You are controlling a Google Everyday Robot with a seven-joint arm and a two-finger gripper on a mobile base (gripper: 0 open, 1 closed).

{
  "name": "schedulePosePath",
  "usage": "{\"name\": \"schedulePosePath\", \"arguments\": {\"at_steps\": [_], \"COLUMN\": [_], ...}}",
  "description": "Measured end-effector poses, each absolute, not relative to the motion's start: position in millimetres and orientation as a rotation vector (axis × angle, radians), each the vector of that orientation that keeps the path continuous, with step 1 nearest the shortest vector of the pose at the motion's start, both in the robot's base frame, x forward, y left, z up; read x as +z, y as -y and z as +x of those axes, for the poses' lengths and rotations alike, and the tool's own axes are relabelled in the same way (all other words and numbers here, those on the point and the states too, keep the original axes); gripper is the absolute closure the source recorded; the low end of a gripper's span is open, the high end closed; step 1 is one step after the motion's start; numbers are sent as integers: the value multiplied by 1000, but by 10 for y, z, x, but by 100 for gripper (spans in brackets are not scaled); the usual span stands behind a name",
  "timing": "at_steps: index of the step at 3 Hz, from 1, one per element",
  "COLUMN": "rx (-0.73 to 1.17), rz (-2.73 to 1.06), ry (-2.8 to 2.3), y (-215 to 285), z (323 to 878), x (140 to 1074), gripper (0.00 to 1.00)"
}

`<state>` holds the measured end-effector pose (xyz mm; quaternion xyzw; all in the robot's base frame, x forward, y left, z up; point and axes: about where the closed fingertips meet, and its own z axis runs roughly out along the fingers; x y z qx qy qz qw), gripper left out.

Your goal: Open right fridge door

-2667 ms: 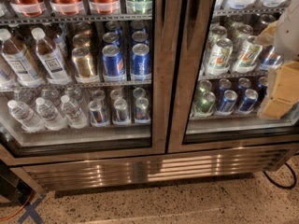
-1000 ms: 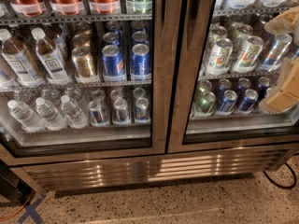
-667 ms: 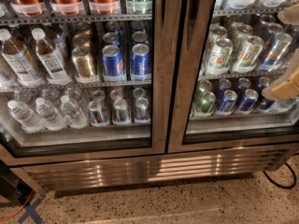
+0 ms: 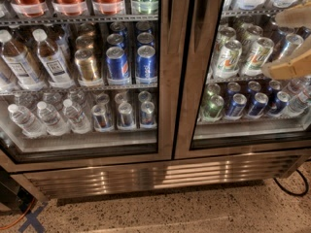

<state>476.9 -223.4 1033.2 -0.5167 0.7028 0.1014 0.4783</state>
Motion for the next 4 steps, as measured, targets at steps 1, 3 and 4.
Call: {"name": "schedulePosePath", "arguments": {"at_steps": [1, 3, 4], "rx": [361, 479, 500], "rz": [-1246, -1284, -1314], "ry": [-1648, -1561, -1522], "y": [2163, 2014, 1943], "z": [4862, 5015, 5155], "x": [10313, 10297, 10320], "gripper": [39, 32, 36]}}
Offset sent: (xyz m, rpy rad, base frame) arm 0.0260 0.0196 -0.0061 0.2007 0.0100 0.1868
